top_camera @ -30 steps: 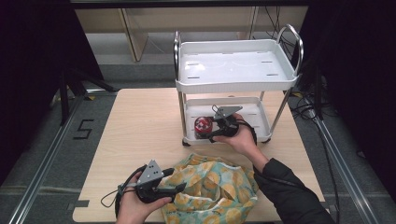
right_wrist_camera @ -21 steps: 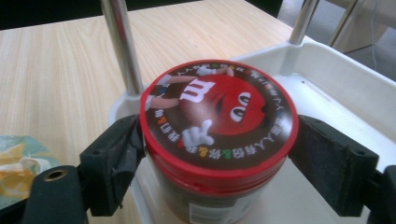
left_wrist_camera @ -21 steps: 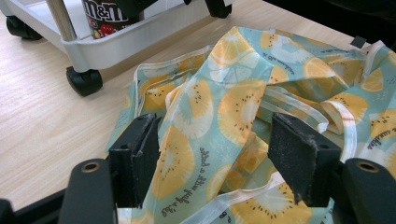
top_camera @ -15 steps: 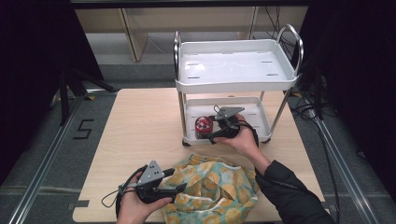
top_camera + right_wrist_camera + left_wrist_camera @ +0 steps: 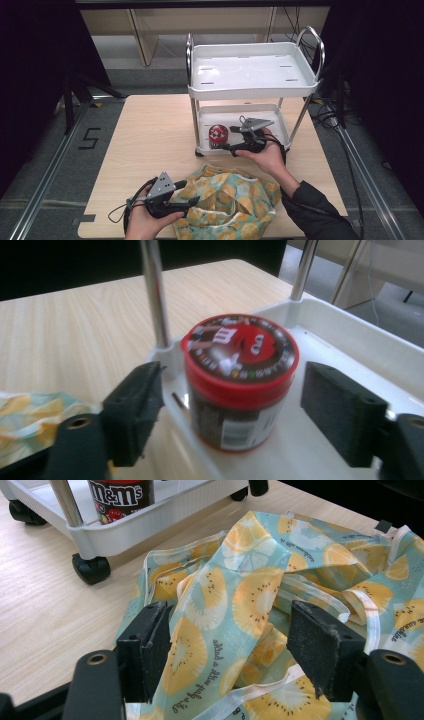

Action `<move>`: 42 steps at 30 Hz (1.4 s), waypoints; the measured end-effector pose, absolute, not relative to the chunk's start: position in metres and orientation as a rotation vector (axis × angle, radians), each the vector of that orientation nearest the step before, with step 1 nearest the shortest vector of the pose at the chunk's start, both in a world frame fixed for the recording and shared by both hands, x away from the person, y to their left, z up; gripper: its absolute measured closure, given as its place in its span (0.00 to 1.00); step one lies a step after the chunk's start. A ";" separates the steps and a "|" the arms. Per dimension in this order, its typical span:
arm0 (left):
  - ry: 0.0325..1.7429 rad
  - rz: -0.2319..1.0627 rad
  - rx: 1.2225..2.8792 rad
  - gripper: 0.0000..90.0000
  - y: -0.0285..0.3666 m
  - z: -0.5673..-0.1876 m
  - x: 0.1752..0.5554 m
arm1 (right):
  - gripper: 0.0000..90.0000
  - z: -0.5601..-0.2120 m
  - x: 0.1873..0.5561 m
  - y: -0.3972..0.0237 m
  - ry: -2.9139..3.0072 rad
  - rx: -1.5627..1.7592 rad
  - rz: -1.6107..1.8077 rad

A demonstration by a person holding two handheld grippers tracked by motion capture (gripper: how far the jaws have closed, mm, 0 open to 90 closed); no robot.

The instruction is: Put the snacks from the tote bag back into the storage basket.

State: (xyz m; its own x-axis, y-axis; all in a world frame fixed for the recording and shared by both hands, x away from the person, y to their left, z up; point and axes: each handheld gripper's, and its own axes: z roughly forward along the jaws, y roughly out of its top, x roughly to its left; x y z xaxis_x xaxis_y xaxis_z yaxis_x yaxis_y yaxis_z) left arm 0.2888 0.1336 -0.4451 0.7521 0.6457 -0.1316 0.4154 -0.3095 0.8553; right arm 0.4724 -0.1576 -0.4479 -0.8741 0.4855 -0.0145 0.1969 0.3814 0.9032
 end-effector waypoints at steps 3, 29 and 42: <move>0.814 0.295 1.962 0.37 0.134 -0.444 0.288 | 0.49 -0.448 0.464 -0.164 2.367 0.630 1.506; 0.783 0.293 1.967 0.37 0.134 -0.445 0.290 | 0.97 -0.440 0.434 -0.135 2.388 0.771 1.420; 0.782 0.287 1.962 0.37 0.134 -0.447 0.290 | 0.95 -0.442 0.441 -0.103 2.394 0.801 1.355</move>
